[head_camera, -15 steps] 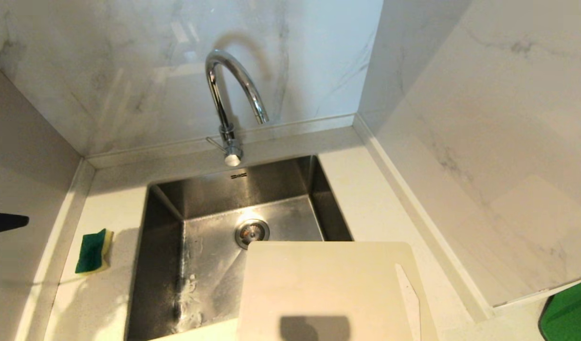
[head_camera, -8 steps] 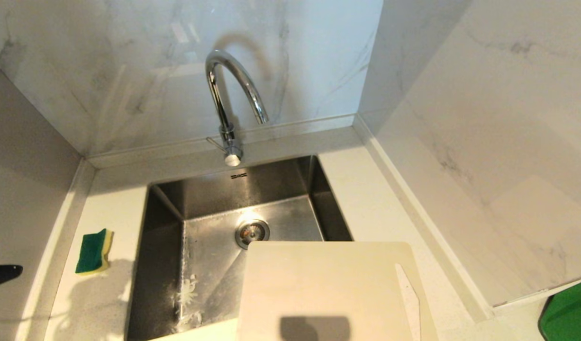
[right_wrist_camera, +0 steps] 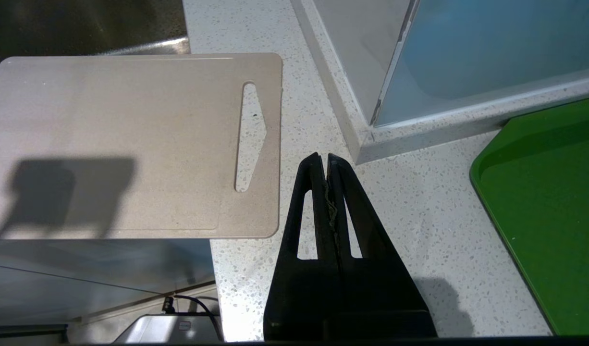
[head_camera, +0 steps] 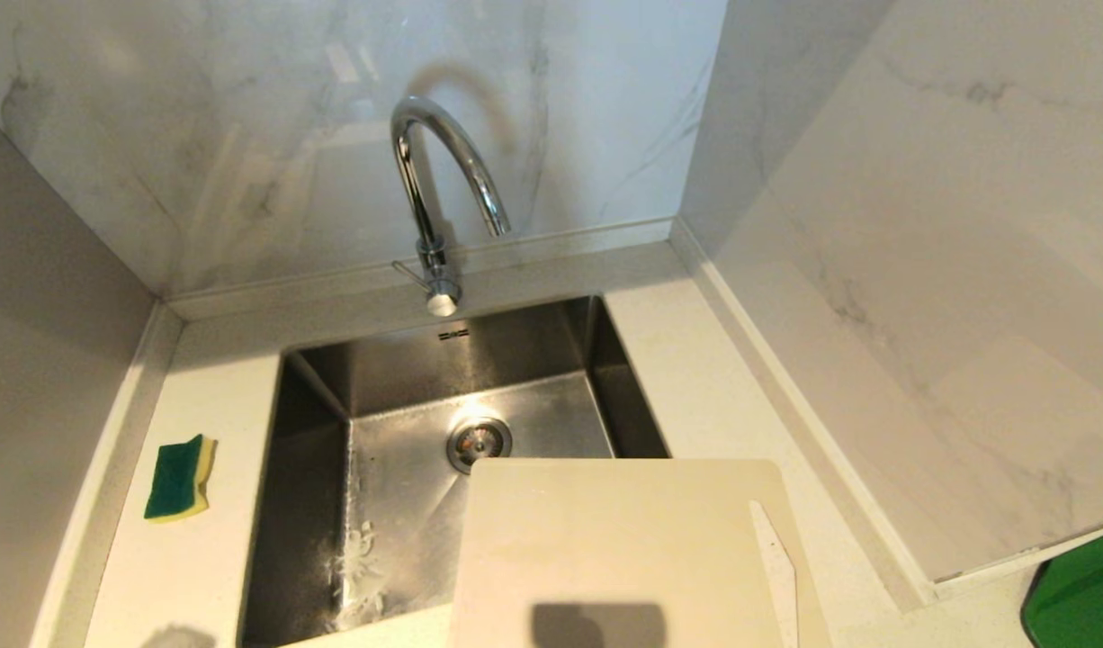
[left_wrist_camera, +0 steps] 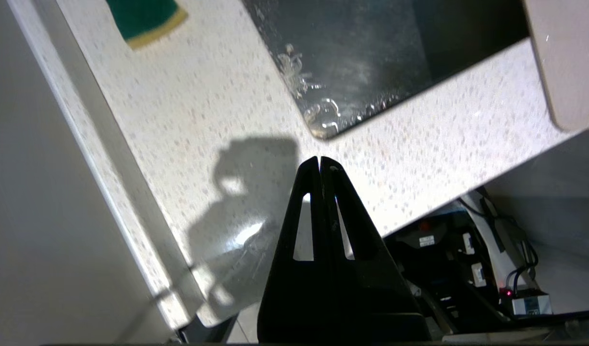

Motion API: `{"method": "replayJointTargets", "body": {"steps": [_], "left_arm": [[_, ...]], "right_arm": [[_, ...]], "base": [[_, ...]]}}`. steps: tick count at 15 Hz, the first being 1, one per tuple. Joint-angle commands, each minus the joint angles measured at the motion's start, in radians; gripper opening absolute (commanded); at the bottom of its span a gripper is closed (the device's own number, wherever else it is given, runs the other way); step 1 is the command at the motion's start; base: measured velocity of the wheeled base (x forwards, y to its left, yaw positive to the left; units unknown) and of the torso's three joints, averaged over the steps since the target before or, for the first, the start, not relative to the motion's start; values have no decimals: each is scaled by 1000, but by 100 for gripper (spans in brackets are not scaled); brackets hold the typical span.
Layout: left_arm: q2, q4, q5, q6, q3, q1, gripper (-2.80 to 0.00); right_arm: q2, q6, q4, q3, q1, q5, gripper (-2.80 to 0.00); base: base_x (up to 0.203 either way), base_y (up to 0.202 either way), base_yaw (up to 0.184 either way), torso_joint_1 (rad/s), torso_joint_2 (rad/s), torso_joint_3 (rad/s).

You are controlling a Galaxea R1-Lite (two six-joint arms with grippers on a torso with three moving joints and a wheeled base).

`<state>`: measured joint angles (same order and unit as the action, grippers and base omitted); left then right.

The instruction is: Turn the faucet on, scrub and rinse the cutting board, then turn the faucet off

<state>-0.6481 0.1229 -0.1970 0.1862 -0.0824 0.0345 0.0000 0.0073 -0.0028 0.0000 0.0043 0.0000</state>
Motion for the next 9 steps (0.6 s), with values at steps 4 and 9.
{"method": "replayJointTargets", "body": {"steps": [4,9], "left_arm": [[188,-68,4,-28,50,-23,-280],[400,-190,26,-38,20,-43,-280]], "right_arm": [[0,0,0,0,0,0,-280],[0,0,0,0,0,0,-280]], "base": [[0,0,0,0,0,0],[0,0,0,0,0,0]]}}
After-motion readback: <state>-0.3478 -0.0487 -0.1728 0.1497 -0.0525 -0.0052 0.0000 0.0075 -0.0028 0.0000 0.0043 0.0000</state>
